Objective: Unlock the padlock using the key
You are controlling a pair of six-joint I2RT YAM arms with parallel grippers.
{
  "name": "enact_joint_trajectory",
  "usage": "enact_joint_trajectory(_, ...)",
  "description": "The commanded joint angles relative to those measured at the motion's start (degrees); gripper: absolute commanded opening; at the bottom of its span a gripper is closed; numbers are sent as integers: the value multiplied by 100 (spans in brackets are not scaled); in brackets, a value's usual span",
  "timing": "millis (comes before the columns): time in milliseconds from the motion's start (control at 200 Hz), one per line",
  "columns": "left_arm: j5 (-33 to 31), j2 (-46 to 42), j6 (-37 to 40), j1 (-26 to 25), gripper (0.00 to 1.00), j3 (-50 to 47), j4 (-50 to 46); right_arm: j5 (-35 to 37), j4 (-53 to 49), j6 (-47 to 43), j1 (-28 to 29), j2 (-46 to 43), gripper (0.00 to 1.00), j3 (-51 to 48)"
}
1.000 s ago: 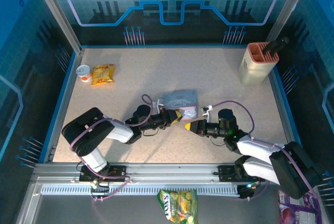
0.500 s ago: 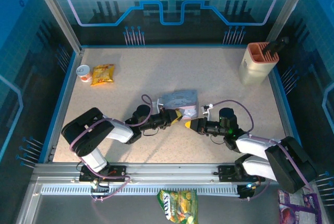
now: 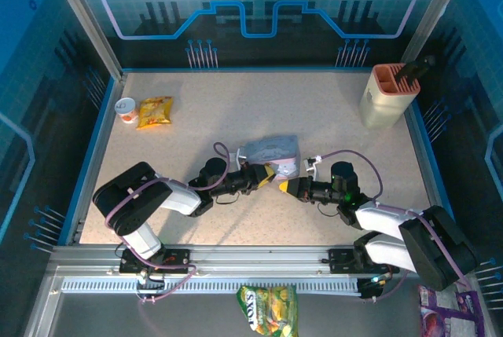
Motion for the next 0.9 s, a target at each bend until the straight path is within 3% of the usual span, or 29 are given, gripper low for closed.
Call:
enact_joint_trajectory(0, 161, -70, -51, -68, 11, 73, 789, -15, 43, 2, -98, -29, 0, 102)
enact_joint_trajectory(890, 148, 177, -18, -356, 10, 96, 879, 20, 231, 453, -254, -21, 0, 193)
